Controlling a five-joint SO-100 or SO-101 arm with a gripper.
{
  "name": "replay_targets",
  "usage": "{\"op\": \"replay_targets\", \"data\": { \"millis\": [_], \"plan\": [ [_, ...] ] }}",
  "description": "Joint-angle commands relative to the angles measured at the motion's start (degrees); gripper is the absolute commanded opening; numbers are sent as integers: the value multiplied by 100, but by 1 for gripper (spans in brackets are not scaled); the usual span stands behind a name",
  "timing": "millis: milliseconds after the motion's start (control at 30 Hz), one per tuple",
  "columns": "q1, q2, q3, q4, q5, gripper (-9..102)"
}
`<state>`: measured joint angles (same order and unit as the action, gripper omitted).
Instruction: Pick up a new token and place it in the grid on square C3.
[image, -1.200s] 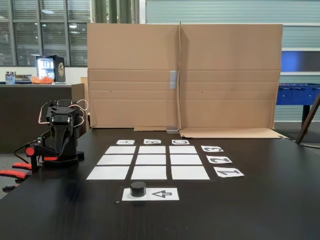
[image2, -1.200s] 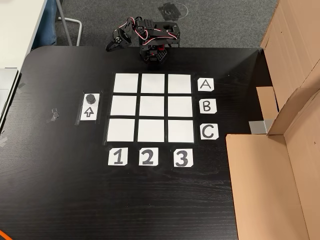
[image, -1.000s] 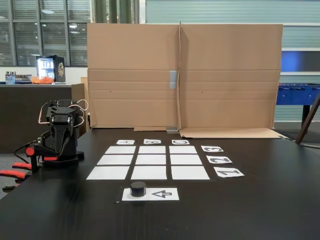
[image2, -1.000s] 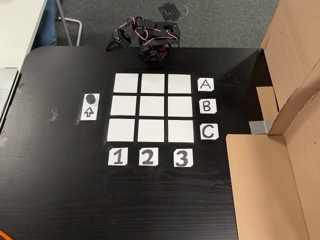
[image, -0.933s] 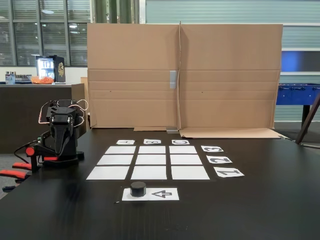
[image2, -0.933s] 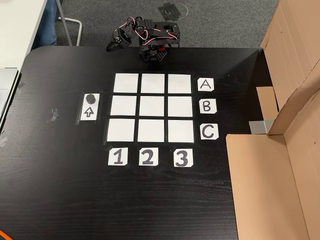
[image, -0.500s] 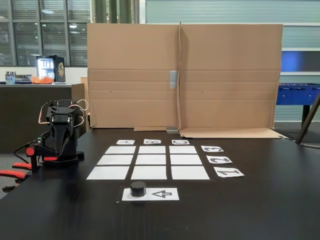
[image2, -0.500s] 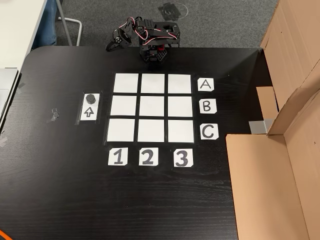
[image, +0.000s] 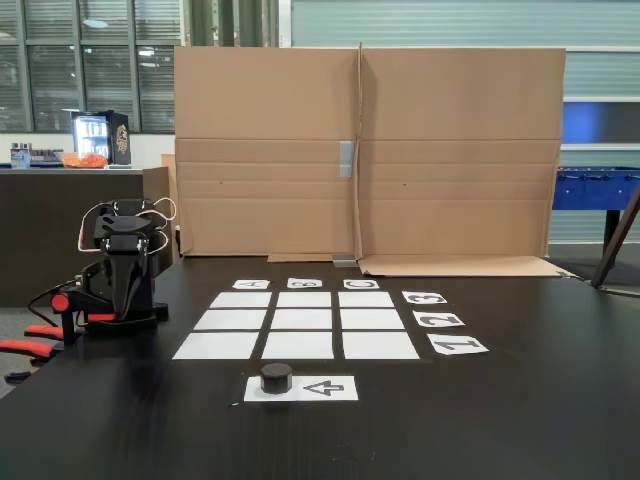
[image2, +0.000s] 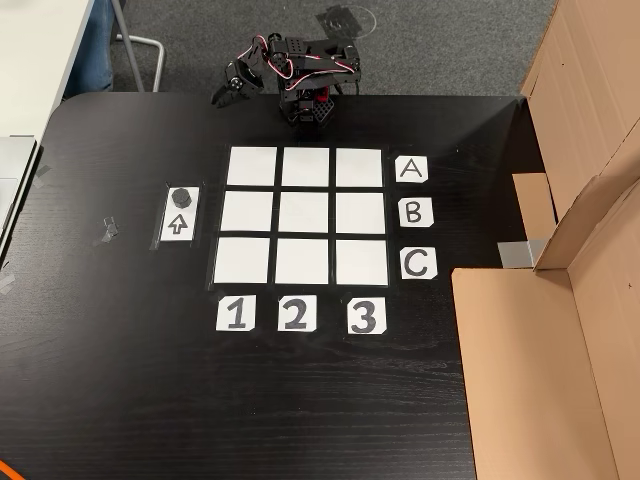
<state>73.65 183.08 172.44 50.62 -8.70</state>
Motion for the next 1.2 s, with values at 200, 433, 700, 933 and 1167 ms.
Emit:
{"op": "replay_targets", "data": {
  "millis": [200, 433, 700, 933, 1167],
  "plan": [
    [-246, -1890, -1854, 53, -35, 9],
    [-475, -3489, -2804, 114, -35, 18],
    [-615, -4939, -4184, 721, -105, 21],
    [-624, -5792, -4983, 826, -105, 23],
    [-650, -7040, -6073, 1020, -88, 32]
  ]
}}
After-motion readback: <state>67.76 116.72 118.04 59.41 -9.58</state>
